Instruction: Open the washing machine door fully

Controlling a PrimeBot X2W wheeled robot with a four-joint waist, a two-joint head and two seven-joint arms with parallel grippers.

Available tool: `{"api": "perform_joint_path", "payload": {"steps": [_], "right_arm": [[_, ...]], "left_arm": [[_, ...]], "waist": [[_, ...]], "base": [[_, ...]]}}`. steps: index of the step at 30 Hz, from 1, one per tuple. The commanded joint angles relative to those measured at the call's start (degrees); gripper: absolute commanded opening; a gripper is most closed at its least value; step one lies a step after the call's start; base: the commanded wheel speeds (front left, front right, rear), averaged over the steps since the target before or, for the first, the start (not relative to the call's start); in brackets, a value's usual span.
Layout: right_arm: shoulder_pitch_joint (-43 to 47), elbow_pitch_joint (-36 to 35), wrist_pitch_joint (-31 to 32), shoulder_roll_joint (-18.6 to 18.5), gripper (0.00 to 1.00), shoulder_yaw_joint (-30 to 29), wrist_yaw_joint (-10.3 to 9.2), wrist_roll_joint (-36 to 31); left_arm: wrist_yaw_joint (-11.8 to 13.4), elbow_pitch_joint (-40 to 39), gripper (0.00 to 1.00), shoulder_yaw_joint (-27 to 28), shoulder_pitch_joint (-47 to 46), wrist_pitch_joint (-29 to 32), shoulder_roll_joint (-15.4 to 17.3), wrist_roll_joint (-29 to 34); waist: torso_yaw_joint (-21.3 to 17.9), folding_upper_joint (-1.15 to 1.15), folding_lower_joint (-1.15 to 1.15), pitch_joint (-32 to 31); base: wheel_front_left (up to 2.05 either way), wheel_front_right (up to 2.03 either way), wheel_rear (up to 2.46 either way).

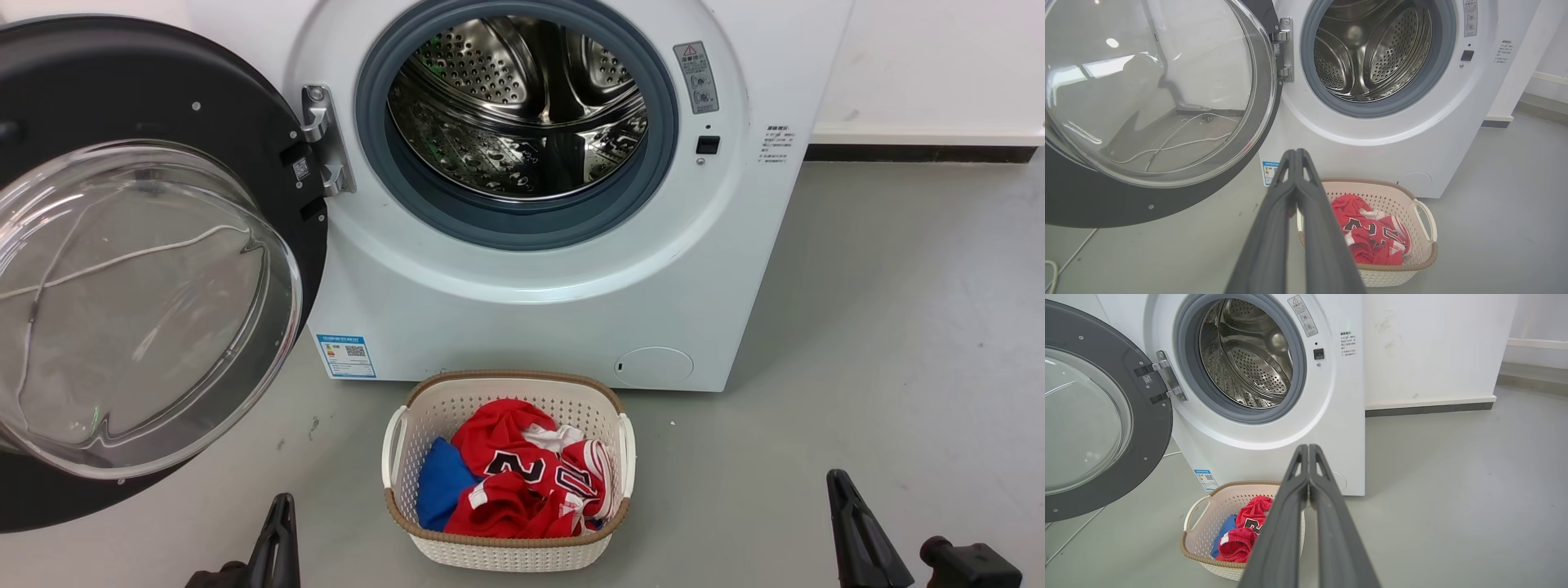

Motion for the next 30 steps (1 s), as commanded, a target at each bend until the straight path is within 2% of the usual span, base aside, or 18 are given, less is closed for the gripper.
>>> {"api": "perform_joint_path", "payload": {"steps": [1,14,30], "right_arm": [[-0.13,-0.4,0.19,-0.03,0.0,0.03,0.0,1.37],[-3.04,1.13,3.06,-0.89,0.0,-0.21,0.0,16.49],[-5.98,2.69,6.28,-1.48,0.0,-0.77,0.0,31.77]], "left_arm": [[-0.12,0.0,0.0,0.19,-0.45,0.47,0.0,-1.38],[-1.35,1.58,0.0,0.95,-3.42,4.17,0.01,-16.55],[-2.66,3.19,0.0,1.7,-6.49,7.99,0.03,-32.24]], "waist": [[-0.02,0.0,0.0,0.03],[-0.23,0.0,0.0,0.32],[-0.49,0.0,0.0,0.68]], "base": [[0.0,0.0,0.0],[0.0,0.0,0.0],[0.0,0.0,0.0]]}}
